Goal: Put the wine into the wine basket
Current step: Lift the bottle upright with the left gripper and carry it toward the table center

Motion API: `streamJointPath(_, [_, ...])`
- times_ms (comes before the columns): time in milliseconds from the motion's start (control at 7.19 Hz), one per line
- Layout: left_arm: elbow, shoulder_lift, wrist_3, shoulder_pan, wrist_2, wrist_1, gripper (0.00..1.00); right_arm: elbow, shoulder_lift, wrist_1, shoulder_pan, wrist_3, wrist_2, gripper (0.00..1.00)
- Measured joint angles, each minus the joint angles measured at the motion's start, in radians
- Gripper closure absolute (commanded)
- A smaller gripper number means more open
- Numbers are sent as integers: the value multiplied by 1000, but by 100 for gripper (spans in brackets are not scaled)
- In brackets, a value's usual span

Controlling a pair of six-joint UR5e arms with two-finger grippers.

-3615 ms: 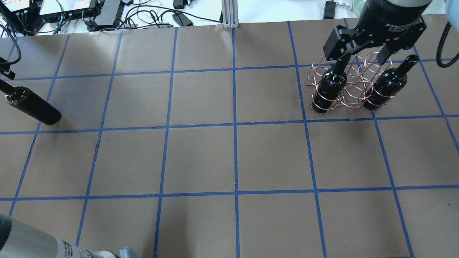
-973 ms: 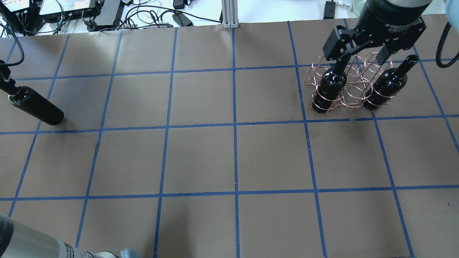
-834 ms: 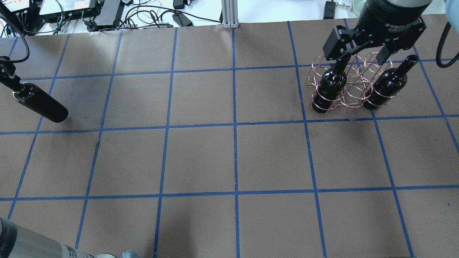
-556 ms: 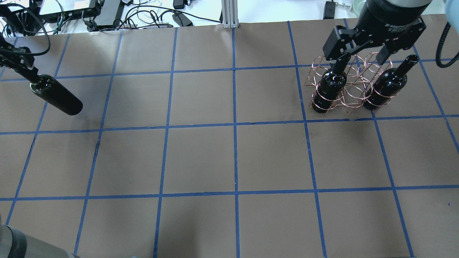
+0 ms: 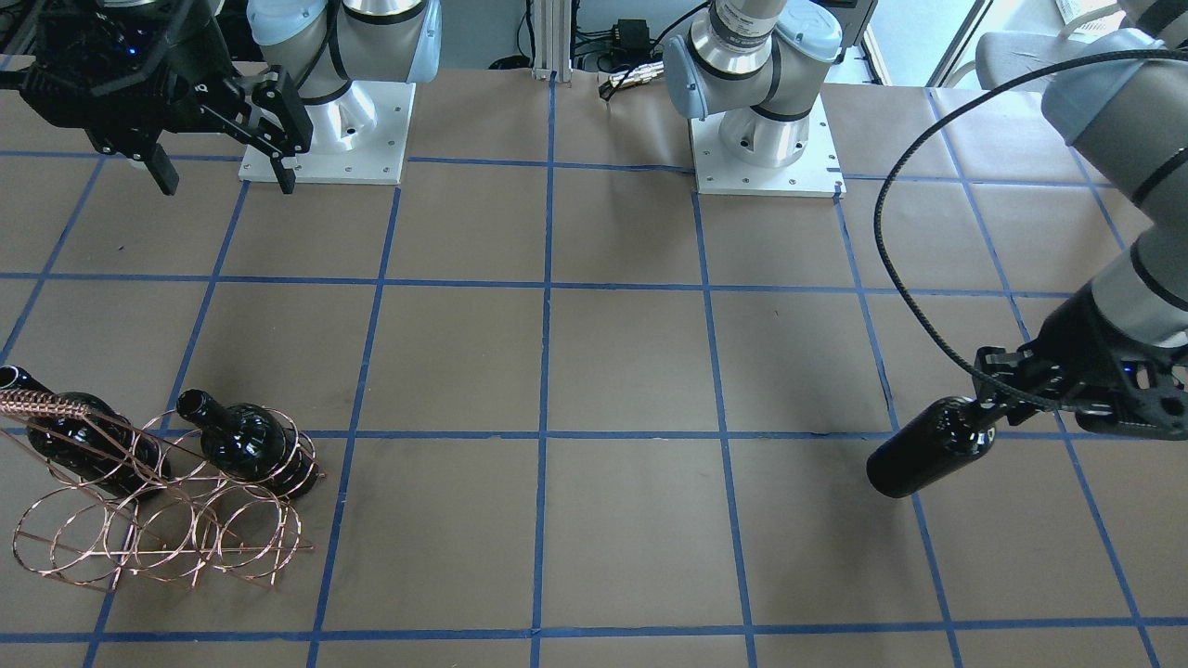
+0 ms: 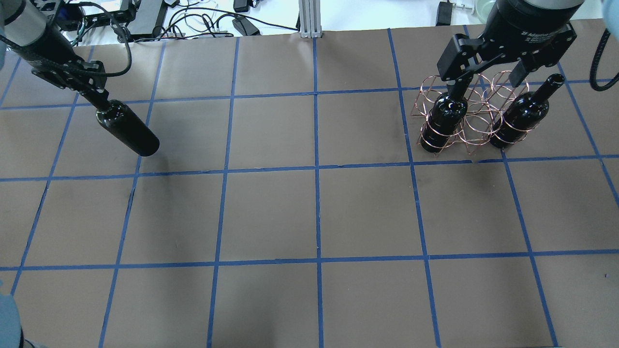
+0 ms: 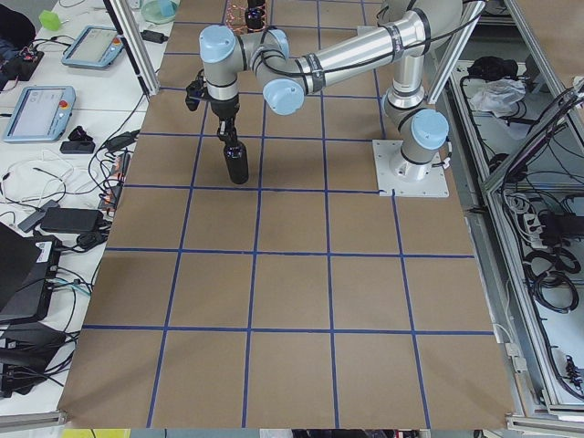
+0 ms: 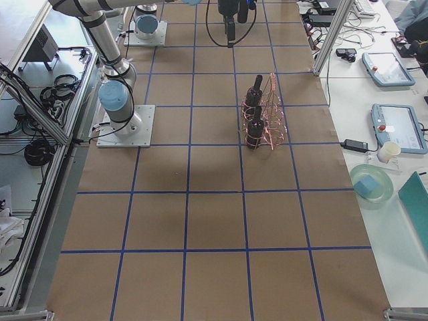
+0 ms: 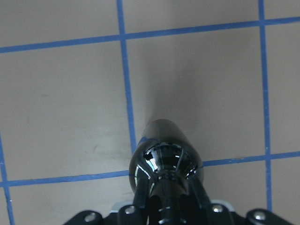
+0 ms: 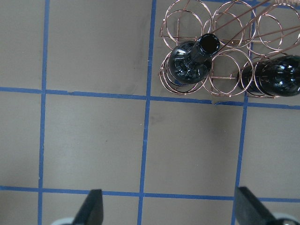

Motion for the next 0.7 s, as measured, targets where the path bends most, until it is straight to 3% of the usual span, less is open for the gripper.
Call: streamJointPath(695, [-141, 118, -284, -246, -8, -33, 100, 0, -1, -1, -1, 1, -2, 0])
